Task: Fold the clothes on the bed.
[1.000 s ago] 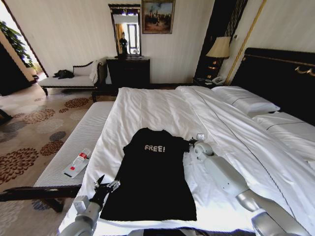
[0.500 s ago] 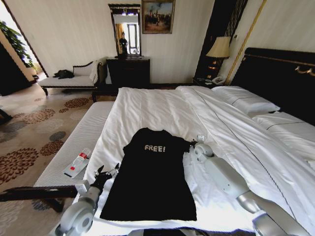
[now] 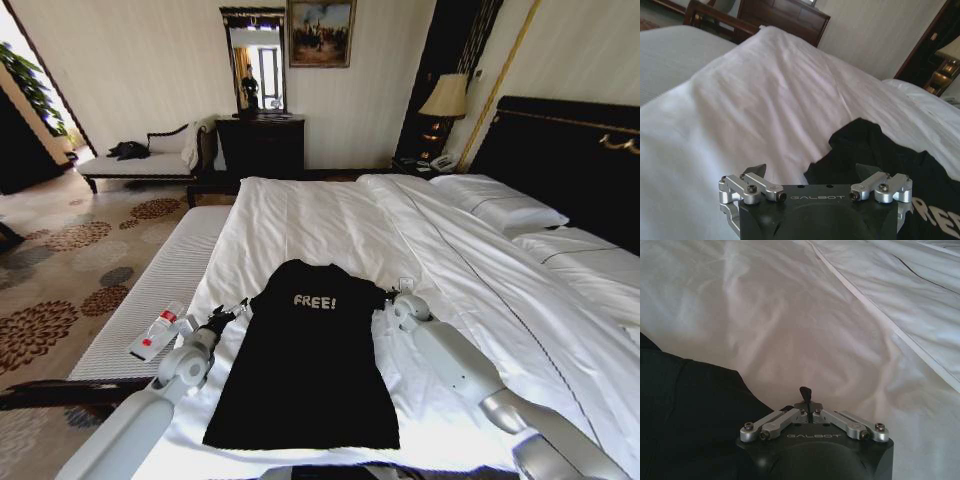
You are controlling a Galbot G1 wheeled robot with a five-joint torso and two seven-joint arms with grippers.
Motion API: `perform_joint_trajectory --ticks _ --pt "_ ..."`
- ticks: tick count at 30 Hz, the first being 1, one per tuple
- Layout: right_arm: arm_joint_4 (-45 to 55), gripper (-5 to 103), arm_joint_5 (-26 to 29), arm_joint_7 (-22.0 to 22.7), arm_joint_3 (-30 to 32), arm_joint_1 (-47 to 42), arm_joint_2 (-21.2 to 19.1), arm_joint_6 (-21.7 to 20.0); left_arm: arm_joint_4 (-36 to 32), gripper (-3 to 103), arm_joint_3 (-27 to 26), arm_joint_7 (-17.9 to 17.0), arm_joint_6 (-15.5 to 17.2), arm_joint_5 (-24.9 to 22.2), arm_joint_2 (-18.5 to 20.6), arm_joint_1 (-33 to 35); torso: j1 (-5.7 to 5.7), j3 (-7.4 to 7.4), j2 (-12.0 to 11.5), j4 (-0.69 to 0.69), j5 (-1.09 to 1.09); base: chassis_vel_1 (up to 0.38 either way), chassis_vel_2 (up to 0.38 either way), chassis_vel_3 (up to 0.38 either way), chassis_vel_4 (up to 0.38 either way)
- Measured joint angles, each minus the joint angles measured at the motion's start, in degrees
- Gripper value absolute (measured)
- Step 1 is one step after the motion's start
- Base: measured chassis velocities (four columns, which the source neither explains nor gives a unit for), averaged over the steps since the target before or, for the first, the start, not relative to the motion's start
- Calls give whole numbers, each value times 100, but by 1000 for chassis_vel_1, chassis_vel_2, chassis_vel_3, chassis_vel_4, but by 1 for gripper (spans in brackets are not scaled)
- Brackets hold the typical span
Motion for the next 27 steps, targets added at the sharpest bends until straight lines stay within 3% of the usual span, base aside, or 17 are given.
perform_joint_trajectory --ticks 7,12,14,18,22,26,27 --pt "-71 0 -9 9 -27 24 50 9 619 101 484 48 12 217 -290 -412 0 0 0 1 2 0 0 0 0" --pt "-109 0 -29 3 -4 1 69 24 792 81 578 122 -56 324 -459 -521 0 -1 0 1 2 0 0 0 0" --pt "-116 0 -32 -1 4 -4 69 25 817 81 585 125 -74 357 -491 -531 0 -1 0 1 2 0 0 0 0" --pt "-149 0 -57 -26 22 -34 47 36 933 59 612 127 -135 477 -597 -586 0 -1 0 1 2 0 0 0 0" --pt "-147 0 -58 -29 30 -41 42 38 986 49 632 128 -158 502 -624 -635 0 -1 0 1 2 0 0 0 0" --pt "-137 0 -58 -29 37 -50 26 39 1091 27 647 120 -265 608 -689 -736 0 -1 0 0 1 0 0 0 0" --pt "-136 0 -57 -29 40 -50 22 39 1102 27 644 109 -281 616 -700 -744 0 -1 0 0 2 0 0 0 0"
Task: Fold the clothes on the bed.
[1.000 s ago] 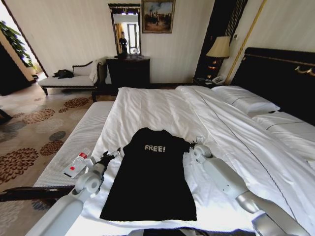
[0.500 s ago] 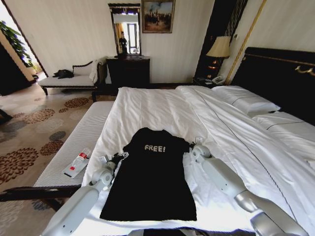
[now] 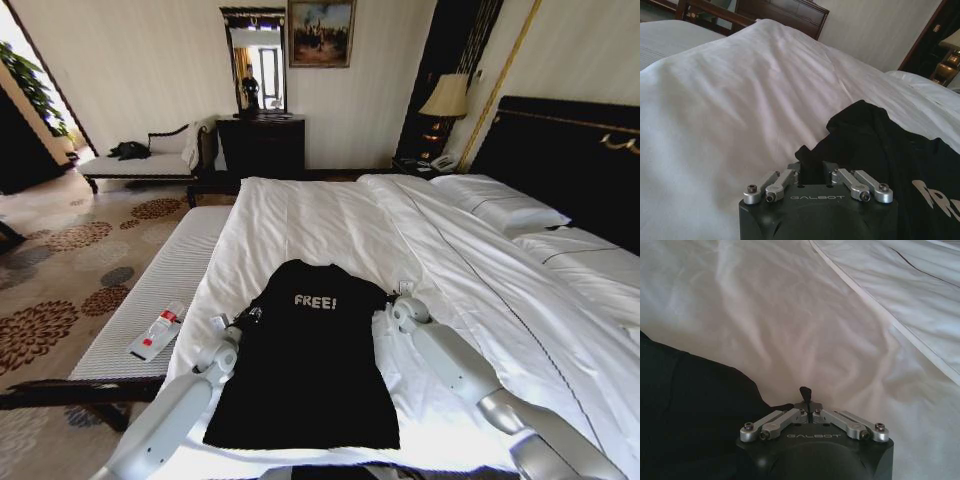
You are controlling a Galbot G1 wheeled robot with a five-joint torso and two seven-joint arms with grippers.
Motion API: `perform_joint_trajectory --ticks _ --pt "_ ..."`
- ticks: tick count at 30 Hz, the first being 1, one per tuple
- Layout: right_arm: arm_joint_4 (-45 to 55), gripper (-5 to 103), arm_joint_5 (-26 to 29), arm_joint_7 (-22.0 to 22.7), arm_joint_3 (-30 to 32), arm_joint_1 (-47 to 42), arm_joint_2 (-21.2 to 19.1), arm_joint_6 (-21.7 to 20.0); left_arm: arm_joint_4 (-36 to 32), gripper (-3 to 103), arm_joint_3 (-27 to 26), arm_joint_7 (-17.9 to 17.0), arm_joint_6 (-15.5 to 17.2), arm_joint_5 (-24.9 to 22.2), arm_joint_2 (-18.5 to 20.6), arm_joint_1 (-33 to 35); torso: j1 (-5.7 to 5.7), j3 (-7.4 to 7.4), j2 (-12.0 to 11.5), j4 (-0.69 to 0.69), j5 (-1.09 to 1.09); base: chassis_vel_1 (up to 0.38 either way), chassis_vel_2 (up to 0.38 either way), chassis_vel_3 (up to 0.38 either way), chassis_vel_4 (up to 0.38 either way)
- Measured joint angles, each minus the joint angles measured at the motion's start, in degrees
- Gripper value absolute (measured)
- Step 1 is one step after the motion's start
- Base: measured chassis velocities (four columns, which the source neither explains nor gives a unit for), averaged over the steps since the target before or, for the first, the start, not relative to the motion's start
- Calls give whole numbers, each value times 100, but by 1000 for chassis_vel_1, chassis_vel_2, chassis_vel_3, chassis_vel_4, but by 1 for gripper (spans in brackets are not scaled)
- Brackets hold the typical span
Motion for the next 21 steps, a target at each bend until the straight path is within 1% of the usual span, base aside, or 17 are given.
perform_joint_trajectory --ticks 1,2,3,6,7,13,17,20,21 --pt "0 0 0 0 0 0 0 0 0 27 0 0 0 0 0 0 0 0 0 0 0 0 0 0 0" --pt "2 0 2 0 4 0 -6 0 9 22 -9 -13 -17 7 -11 -5 0 0 0 0 0 0 0 0 0" --pt "2 0 2 0 4 0 -6 0 9 22 -9 -13 -17 7 -11 -5 0 0 0 0 0 0 0 0 0" --pt "11 0 9 0 8 0 -12 0 35 6 -28 -26 -30 15 -14 -6 0 0 0 0 -1 0 0 0 0" --pt "14 0 11 1 8 1 -12 0 46 2 -33 -27 -32 16 -13 -7 0 0 0 0 0 0 0 0 0" --pt "33 0 19 13 5 1 -13 0 105 1 -58 -41 -43 19 -19 -51 0 0 0 0 -1 0 0 0 0" --pt "62 0 27 20 4 -2 -27 -1 219 1 -169 -49 -62 6 -36 -211 0 0 0 0 -1 0 0 0 0" --pt "71 0 39 20 0 2 -41 -2 528 1 -232 -39 -69 -44 -2 -675 0 0 0 0 -1 0 0 0 0" --pt "71 0 39 20 0 2 -41 -2 528 1 -232 -39 -69 -44 -2 -675 0 0 0 0 -1 0 0 0 0"
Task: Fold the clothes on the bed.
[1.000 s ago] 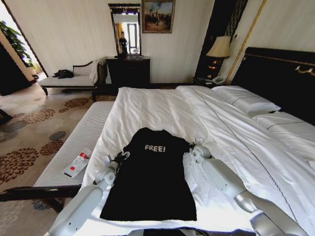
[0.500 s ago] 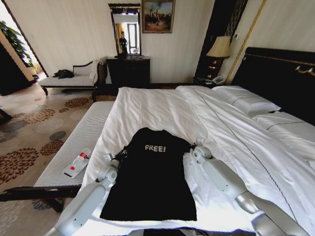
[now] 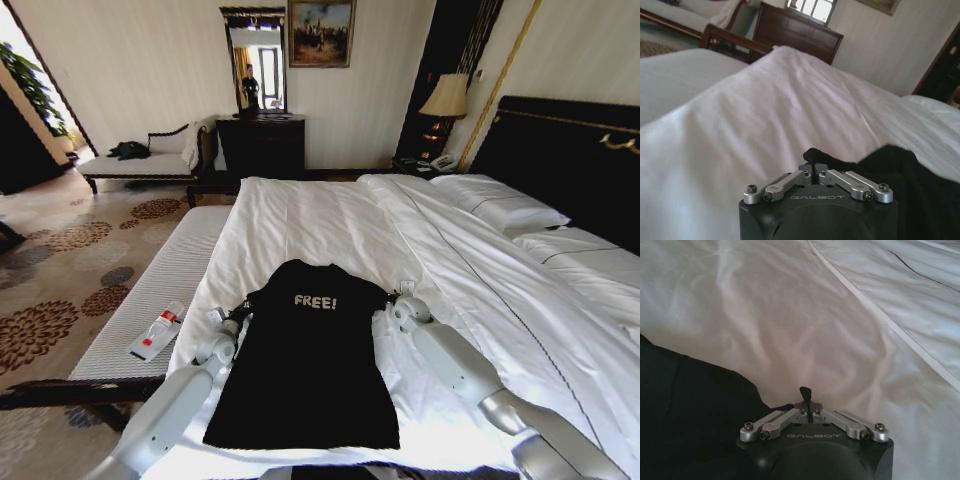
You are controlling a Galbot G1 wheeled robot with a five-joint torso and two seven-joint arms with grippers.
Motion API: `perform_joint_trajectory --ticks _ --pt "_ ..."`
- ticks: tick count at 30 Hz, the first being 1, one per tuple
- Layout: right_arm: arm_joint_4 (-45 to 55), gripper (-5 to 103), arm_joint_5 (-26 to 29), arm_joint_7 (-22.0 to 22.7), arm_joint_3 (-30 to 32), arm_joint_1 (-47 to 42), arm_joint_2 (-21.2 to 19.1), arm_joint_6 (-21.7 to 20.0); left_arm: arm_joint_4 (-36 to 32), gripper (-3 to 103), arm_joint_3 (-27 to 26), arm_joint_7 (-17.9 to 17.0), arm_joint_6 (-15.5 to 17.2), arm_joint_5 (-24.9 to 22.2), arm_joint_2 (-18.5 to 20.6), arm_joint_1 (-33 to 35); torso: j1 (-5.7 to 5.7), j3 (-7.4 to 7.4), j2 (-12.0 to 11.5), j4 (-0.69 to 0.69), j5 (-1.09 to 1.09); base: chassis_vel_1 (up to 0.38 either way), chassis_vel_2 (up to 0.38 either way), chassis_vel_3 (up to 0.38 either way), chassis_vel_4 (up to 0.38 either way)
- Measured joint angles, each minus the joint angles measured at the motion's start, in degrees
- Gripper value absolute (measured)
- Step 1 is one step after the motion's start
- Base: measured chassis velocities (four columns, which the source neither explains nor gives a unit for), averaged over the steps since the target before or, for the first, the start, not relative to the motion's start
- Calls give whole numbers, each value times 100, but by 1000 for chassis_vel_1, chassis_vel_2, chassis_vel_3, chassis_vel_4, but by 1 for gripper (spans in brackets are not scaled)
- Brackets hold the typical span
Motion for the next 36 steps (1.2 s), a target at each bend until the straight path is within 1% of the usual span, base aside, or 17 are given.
perform_joint_trajectory --ticks 3,6,10,14,17,23,31,36 --pt "18 0 14 3 -8 12 10 -1 328 1 97 25 -2 -130 81 -553 1 0 0 -2 1 0 0 0 0" --pt "77 0 34 24 -12 -7 13 -11 441 1 170 42 -2 -216 156 -748 1 0 0 -2 1 0 0 0 0" --pt "111 0 27 29 -17 -48 1 -14 469 1 207 63 0 -226 220 -759 0 0 0 0 0 0 0 0 0" --pt "102 0 12 9 -24 -58 1 -14 578 1 198 65 -12 -173 199 -726 -1 -1 0 0 -1 0 0 0 0" --pt "94 0 10 8 -49 -47 31 -13 851 1 196 98 -34 -158 173 -878 -1 0 0 -1 0 0 0 0 0" --pt "109 0 17 19 -76 -21 35 -13 1097 1 198 134 -38 -200 183 -1067 0 0 0 0 0 0 0 0 0" --pt "102 0 23 18 -55 -15 55 -12 1217 1 193 135 -48 -202 181 -1143 0 0 0 0 0 0 0 0 0" --pt "122 0 18 19 -48 -34 71 -11 1174 1 189 132 -46 -183 192 -1075 0 0 0 0 1 0 0 0 0"
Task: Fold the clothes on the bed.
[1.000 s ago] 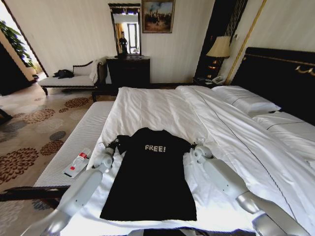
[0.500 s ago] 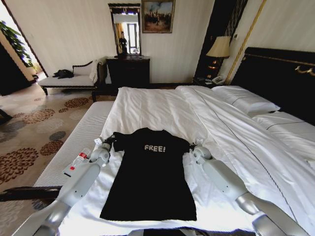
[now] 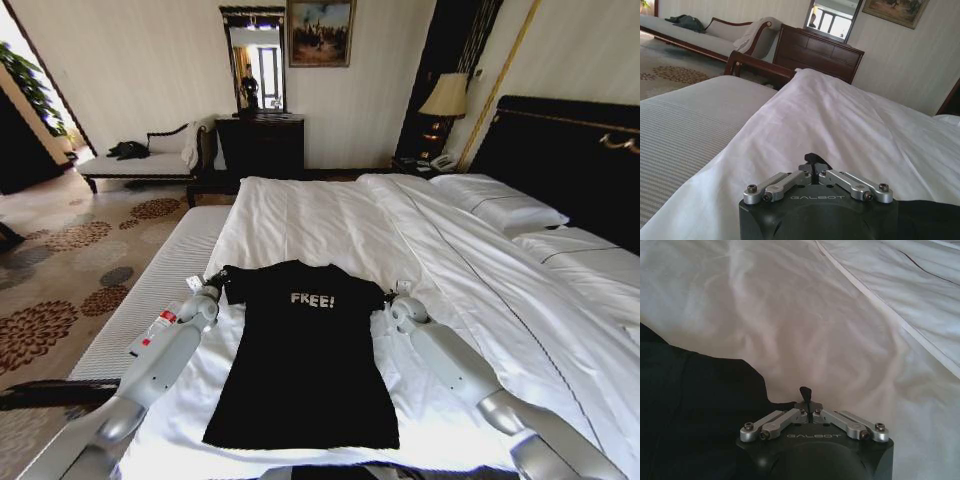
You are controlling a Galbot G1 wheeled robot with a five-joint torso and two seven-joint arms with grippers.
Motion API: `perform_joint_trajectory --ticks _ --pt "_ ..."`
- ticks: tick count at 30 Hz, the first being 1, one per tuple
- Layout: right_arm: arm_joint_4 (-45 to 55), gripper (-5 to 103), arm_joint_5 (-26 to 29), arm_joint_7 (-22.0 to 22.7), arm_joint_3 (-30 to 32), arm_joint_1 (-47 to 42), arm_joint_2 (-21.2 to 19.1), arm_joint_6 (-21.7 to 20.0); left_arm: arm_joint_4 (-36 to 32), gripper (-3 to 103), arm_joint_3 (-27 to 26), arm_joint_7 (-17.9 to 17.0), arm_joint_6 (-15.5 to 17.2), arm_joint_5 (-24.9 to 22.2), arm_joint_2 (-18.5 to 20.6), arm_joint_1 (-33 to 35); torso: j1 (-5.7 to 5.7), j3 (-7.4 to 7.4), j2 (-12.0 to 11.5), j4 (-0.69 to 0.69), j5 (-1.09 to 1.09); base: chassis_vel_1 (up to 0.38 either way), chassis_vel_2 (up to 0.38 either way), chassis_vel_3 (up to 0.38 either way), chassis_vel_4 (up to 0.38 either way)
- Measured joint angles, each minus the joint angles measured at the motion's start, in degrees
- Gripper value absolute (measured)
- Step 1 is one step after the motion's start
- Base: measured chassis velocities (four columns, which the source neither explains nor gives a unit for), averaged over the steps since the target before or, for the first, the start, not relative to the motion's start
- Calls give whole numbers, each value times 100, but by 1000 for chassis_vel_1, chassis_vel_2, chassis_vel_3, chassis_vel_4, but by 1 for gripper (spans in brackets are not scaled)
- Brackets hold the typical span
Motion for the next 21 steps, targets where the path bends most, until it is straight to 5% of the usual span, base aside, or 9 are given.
perform_joint_trajectory --ticks 3,21 --pt "26 0 0 1 -1 0 1 0 -35 1 -11 -16 13 23 -18 59 0 0 0 1 0 0 0 0 0" --pt "967 0 -645 337 -395 -69 -90 98 -1019 67 -601 -157 261 404 213 939 0 -1 0 0 0 0 0 0 0"
